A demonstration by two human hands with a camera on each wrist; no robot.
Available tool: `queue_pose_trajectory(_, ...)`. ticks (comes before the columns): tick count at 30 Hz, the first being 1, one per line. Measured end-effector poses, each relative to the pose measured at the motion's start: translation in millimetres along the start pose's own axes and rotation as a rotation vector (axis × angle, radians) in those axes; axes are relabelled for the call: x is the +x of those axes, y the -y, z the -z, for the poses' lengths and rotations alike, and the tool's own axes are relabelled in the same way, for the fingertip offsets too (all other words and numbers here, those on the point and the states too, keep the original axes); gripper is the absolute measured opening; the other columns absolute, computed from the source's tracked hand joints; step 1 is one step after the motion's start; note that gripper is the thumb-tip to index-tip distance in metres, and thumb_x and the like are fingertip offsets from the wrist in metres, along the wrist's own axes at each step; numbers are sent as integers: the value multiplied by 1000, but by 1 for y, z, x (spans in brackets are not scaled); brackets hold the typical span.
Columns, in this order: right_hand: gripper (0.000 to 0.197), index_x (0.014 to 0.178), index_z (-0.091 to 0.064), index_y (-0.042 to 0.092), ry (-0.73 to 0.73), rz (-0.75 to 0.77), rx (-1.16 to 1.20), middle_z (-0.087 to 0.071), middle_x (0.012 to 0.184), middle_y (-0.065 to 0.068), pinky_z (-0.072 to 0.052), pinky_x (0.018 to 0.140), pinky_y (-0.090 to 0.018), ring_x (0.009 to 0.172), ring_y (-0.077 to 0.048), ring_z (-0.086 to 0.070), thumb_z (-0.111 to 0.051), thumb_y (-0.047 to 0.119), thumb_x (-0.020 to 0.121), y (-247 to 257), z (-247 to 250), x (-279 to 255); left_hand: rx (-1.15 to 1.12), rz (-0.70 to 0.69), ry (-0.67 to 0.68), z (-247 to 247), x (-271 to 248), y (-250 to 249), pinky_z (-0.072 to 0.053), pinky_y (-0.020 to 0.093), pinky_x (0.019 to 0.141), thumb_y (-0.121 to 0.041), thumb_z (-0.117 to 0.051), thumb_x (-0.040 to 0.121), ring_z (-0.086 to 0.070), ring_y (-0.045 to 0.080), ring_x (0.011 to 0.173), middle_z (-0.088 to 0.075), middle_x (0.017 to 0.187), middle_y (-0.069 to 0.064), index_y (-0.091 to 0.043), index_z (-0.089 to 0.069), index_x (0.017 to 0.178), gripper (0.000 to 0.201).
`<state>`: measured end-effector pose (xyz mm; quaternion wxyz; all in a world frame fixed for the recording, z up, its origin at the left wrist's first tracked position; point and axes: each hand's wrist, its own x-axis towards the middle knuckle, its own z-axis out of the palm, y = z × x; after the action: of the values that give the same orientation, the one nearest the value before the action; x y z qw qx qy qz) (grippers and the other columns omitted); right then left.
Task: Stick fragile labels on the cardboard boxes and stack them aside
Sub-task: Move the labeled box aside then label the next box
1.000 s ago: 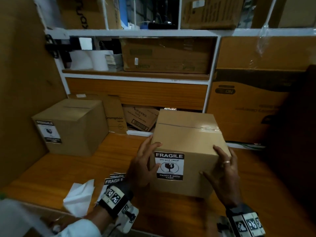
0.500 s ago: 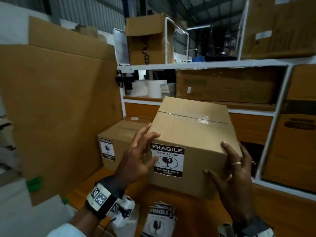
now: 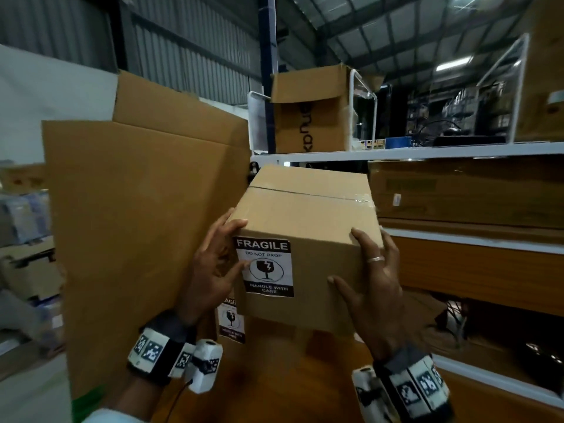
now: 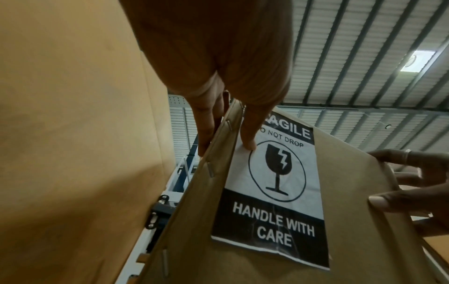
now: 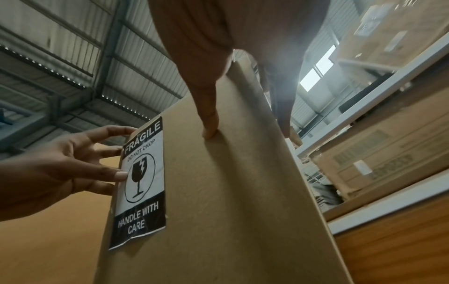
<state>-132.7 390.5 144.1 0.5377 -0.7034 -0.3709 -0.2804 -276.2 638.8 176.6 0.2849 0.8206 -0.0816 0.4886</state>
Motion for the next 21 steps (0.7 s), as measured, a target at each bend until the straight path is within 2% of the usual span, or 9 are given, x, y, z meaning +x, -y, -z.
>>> queue_pose_trajectory(3, 89, 149, -35, 43, 13, 8, -22, -12, 167, 1, -60, 90, -53, 139, -36, -45, -86, 23, 79, 1, -40, 20, -6, 28, -55, 17, 12, 37, -57, 28, 96, -1, -75, 87, -51, 14, 137, -35, 161, -4, -22, -46, 148, 70)
queue_pose_trajectory(6, 92, 151, -30, 45, 82, -14, -89, -6, 168, 3, -59, 92, -57, 139, -35, -45, -85, 23, 81, -9, -80, 34, 17, 87, -52, 24, 18, 87, -58, 40, 97, -2, -75, 87, -54, 17, 135, -39, 158, -6, -32, -45, 148, 74)
queue_pose_trajectory(8, 100, 156, -20, 47, 124, -8, -114, -6, 168, 1, -56, 96, -60, 141, -35, -43, -82, 18, 82, -15, -104, 39, -16, 161, -61, 24, 17, 118, -56, 46, 101, -2, -74, 88, -53, 16, 136, -42, 157, -6, -36, -43, 149, 77)
queue_pose_trajectory(12, 112, 157, 2, 55, 200, 54, -141, 2, 171, -3, -52, 100, -58, 146, -33, -38, -76, 13, 88, -26, -132, 40, -13, 225, -110, 18, 8, 160, -51, 33, 107, -10, -69, 94, -51, 7, 135, -41, 155, -11, -41, -38, 153, 74)
queue_pose_trajectory(14, 112, 156, 5, 57, 260, 43, -177, 9, 171, -4, -59, 93, -53, 143, -33, -44, -73, 11, 90, -36, -141, 28, 31, 263, -100, 10, -3, 177, -53, 37, 105, -15, -69, 95, -52, 11, 134, -41, 153, -10, -44, -36, 152, 72)
queue_pose_trajectory(15, 111, 155, 7, 59, 282, 29, -204, 11, 171, -5, -63, 87, -46, 137, -32, -51, -70, 10, 91, -41, -147, 18, 57, 286, -81, 5, -12, 184, -54, 40, 103, -17, -70, 94, -51, 13, 134, -41, 152, -8, -46, -35, 152, 74)
queue_pose_trajectory(18, 105, 155, 4, 59, 300, -2, -260, 15, 171, -5, -64, 68, -30, 127, -32, -60, -62, 3, 95, -55, -164, -10, 72, 360, -8, -11, -43, 200, -51, 37, 105, -13, -72, 91, -46, 6, 133, -38, 151, -10, -50, -24, 156, 89)
queue_pose_trajectory(20, 102, 157, -5, 56, 286, 4, -248, 12, 171, -7, -65, 69, -33, 131, -38, -56, -60, -3, 94, -61, -176, -18, 48, 418, 12, -20, -63, 210, -53, 40, 105, -10, -74, 89, -46, 6, 134, -37, 152, -10, -51, -21, 156, 94)
queue_pose_trajectory(21, 99, 158, -8, 55, 286, 6, -239, 11, 171, -8, -65, 73, -41, 135, -40, -52, -57, -4, 95, -61, -180, -17, 48, 444, 12, -24, -71, 216, -54, 43, 103, -11, -74, 89, -47, 10, 135, -36, 153, -9, -53, -21, 155, 94)
